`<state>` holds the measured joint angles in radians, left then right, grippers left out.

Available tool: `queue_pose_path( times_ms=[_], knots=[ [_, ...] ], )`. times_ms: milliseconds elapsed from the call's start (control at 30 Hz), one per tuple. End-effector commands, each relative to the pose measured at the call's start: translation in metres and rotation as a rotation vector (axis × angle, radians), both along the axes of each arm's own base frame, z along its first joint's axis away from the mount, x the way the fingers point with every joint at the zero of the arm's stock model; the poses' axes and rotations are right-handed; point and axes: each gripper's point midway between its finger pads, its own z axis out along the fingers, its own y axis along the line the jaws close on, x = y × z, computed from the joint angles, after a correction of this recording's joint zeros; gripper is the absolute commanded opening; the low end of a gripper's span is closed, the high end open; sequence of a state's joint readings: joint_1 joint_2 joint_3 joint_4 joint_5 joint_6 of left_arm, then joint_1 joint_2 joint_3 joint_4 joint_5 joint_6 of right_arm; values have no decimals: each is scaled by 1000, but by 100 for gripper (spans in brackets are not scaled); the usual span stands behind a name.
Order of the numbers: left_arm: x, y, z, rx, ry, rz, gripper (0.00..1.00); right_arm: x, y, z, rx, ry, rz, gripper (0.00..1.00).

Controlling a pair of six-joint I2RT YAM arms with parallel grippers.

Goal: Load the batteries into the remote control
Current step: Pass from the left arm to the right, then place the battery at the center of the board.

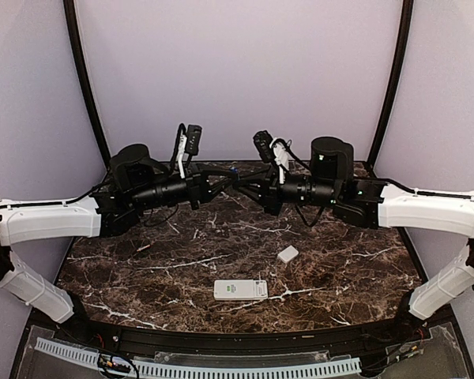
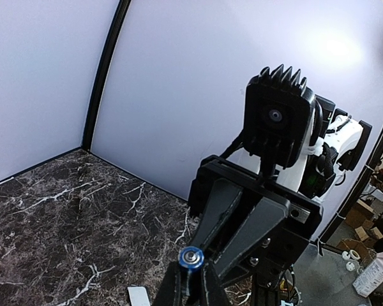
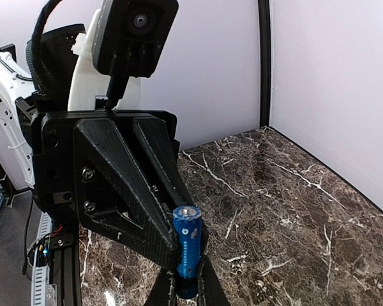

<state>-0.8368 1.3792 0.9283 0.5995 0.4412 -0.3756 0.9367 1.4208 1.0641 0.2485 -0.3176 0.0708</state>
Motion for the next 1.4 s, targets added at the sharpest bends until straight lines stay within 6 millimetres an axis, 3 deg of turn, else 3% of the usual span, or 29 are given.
queue_pose_path(
  times_ms=[0, 100, 167, 200, 233, 300, 433, 533, 667, 800, 900, 1033, 1200, 1367],
  knots=[
    [-16, -10, 5, -14, 0, -81, 0, -6, 3, 14, 28, -35, 16, 0],
    [-20, -9, 7, -13, -19, -97, 3, -7, 0, 14, 22, -55, 16, 0],
    [-25, -6, 11, -7, -43, -107, 35, -11, -3, 16, 18, -81, 26, 0],
    [-27, -4, 12, -1, -64, -110, 63, -15, -5, 17, 21, -87, 38, 0],
    [-31, -1, 14, 13, -91, -113, 82, -19, -8, 21, 20, -122, 54, 0],
    [-37, 7, 17, 30, -132, -109, 94, -32, -16, 28, 30, -174, 93, 0],
    [-61, 23, 21, 32, -237, -150, 97, -55, -29, 35, 23, -255, 170, 0],
    [-74, 33, 9, 49, -273, -175, 97, -72, -37, 34, 0, -282, 243, 0],
    [-67, 38, -21, 161, -254, -128, 97, -82, -45, 37, -20, -276, 272, 0],
    [-58, 40, -47, 265, -247, -95, 96, -77, -51, 33, -57, -222, 222, 0],
    [-54, 36, -68, 333, -213, -90, 96, -53, -57, 5, -171, -62, 75, 0],
    [-59, 32, -109, 488, -208, -80, 94, -26, -82, -59, -384, 233, -164, 0],
    [-68, 28, -139, 571, -198, -97, 94, -32, -121, -133, -570, 609, -391, 0],
    [-64, 27, -141, 553, -182, -69, 94, -53, -151, -203, -759, 839, -510, 0]
  ],
)
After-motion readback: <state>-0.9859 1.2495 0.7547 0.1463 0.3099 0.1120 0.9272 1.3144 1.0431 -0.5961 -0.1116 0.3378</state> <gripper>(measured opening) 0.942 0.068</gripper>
